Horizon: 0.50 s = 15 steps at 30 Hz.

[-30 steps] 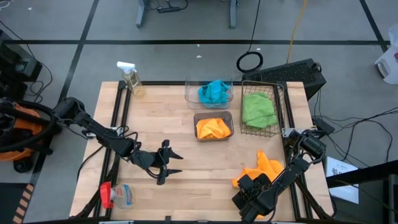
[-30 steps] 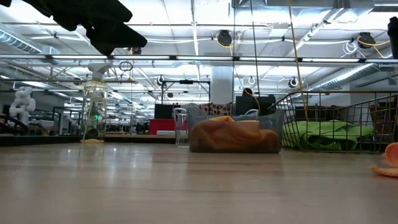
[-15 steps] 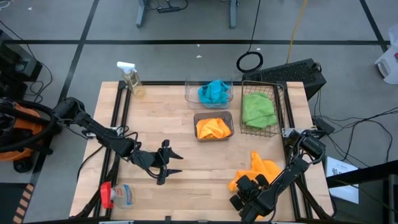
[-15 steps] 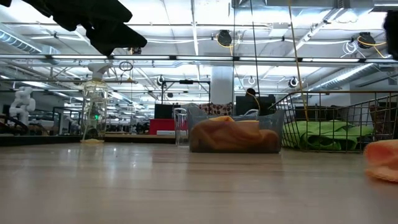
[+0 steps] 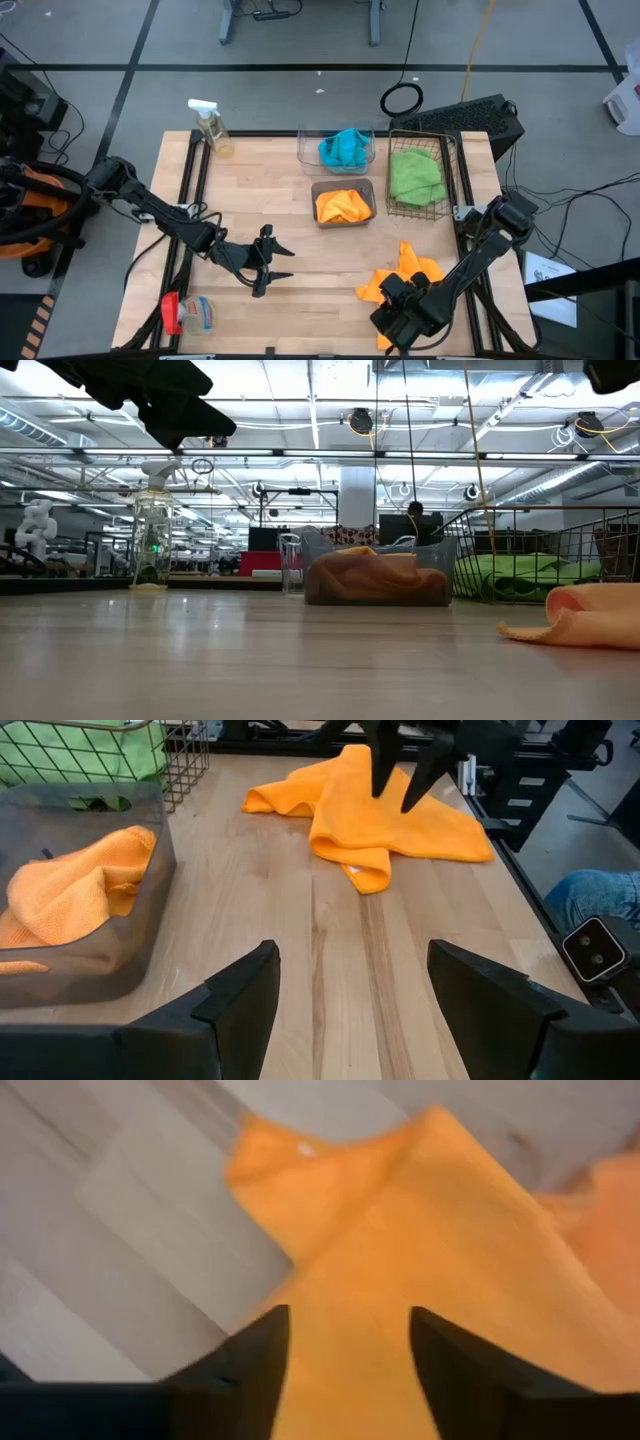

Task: Sort microfiber towel by color & place in baskets
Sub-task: Put the orange towel into the black bin

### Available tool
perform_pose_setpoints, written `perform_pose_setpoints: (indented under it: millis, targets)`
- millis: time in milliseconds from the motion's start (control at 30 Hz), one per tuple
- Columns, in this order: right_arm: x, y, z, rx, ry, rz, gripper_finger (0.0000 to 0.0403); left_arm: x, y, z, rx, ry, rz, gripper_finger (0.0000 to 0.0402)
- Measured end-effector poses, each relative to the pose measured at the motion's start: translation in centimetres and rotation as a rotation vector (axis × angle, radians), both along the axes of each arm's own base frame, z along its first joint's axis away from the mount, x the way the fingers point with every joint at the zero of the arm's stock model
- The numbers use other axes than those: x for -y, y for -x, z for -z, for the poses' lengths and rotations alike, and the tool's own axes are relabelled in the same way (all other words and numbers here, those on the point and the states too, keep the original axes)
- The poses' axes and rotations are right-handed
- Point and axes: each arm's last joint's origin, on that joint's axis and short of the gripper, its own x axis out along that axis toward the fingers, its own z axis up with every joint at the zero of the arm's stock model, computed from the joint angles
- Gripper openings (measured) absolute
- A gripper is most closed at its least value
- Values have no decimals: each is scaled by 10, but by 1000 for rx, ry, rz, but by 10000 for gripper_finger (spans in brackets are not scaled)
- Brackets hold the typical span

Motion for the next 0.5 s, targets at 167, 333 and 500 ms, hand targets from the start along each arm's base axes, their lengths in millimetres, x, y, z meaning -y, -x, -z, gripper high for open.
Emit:
perform_pose_setpoints:
  millis: [167, 333, 500]
  targets:
    - [-2, 15, -1, -134, 6, -69, 270, 0, 0, 0, 0, 0, 0, 257]
    - [-4, 30, 0, -217, 55, -119, 306, 0, 0, 0, -1, -2, 1, 257]
    - [0, 37, 4, -262, 106, -131, 315, 0, 0, 0, 0, -9, 4, 257]
